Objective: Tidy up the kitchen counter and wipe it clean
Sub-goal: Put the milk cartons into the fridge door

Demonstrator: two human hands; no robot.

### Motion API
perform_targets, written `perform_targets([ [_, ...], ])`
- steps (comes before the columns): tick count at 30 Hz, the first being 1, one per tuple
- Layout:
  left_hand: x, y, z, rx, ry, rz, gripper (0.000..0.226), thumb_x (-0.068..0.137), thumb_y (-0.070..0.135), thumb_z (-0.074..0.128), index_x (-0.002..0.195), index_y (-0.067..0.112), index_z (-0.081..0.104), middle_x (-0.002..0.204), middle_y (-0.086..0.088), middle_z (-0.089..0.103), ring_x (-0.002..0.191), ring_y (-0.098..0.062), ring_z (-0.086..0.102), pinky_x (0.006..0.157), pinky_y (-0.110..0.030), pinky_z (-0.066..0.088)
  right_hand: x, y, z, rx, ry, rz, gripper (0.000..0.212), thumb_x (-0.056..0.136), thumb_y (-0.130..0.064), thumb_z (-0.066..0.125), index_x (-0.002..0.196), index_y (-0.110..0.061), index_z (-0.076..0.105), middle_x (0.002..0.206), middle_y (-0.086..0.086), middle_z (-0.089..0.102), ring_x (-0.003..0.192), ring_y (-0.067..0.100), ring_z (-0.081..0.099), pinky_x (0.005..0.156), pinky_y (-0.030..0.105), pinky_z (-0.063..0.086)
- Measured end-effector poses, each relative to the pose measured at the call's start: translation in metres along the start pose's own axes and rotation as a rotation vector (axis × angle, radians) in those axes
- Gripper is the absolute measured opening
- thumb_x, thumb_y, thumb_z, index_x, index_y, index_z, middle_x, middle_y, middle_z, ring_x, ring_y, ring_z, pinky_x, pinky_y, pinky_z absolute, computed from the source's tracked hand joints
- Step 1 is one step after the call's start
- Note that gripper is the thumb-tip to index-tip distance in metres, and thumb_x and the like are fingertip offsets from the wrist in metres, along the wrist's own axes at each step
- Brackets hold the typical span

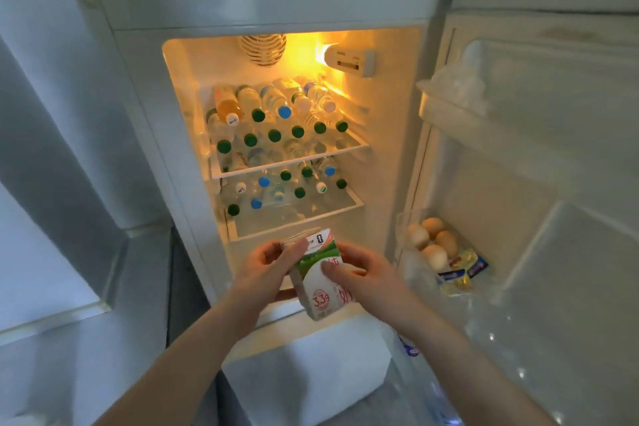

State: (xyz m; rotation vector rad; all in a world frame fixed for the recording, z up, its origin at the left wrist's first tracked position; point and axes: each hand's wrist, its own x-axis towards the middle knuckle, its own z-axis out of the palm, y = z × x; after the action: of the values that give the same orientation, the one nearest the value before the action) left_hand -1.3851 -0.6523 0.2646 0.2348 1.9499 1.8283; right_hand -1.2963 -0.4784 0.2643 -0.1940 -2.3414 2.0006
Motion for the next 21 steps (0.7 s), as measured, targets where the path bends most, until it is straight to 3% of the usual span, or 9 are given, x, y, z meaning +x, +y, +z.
perform_targets([
  [3,0.003,-0.003,0.003,-0.012,-0.093,-0.009,0.052,0.081,0.057,0.062,0.115,0.018,0.068,0.098,0.002,0.079,0.091,-0.012,0.076,0.07,-0.031,0.063,-0.007,0.004,-0.011,0.123,0.015,0.047,0.029,0.102,-0.025,0.059,0.13,-0.025,0.065,0.117,0.0,0.075,0.107,0.02,0.072,0.089,0.036,0.06],
  [7,0.009,-0.012,0.01,-0.044,-0.188,-0.034,0.027,0.096,0.033,0.064,0.116,0.017,0.071,0.104,-0.002,0.079,0.101,-0.019,0.074,0.071,-0.032,0.063,-0.019,0.013,-0.021,0.269,0.075,0.151,0.03,0.102,-0.024,0.057,0.129,-0.016,0.064,0.116,0.01,0.075,0.103,0.024,0.073,0.082,0.034,0.061],
  [11,0.011,-0.023,0.023,-0.036,-0.251,-0.048,0.025,0.097,0.025,0.066,0.117,0.011,0.071,0.108,-0.006,0.078,0.101,-0.021,0.075,0.07,-0.033,0.063,-0.034,0.02,-0.033,0.246,0.07,0.197,0.035,0.102,-0.025,0.058,0.135,-0.016,0.061,0.119,0.012,0.074,0.106,0.026,0.072,0.087,0.04,0.061],
  [16,0.013,-0.034,0.032,-0.059,-0.326,-0.067,0.043,0.085,0.033,0.073,0.118,0.006,0.071,0.11,-0.011,0.077,0.1,-0.024,0.075,0.074,-0.036,0.063,-0.05,0.028,-0.041,0.24,0.101,0.237,0.037,0.1,-0.029,0.061,0.135,-0.016,0.062,0.119,0.015,0.073,0.102,0.025,0.072,0.072,0.032,0.059],
  [19,0.01,-0.037,0.037,-0.04,-0.304,-0.067,0.031,0.092,0.029,0.07,0.114,0.007,0.074,0.104,-0.014,0.078,0.089,-0.023,0.076,0.069,-0.032,0.062,-0.058,0.032,-0.044,0.239,0.125,0.227,0.045,0.094,-0.031,0.066,0.134,-0.012,0.061,0.117,0.016,0.073,0.099,0.026,0.072,0.067,0.029,0.058],
  [21,0.007,-0.039,0.038,-0.031,-0.259,-0.061,0.021,0.099,0.022,0.066,0.111,0.008,0.075,0.1,-0.017,0.077,0.083,-0.023,0.074,0.064,-0.029,0.06,-0.063,0.033,-0.047,0.247,0.148,0.198,0.046,0.09,-0.03,0.068,0.131,-0.009,0.062,0.117,0.016,0.074,0.1,0.027,0.072,0.072,0.032,0.058],
])
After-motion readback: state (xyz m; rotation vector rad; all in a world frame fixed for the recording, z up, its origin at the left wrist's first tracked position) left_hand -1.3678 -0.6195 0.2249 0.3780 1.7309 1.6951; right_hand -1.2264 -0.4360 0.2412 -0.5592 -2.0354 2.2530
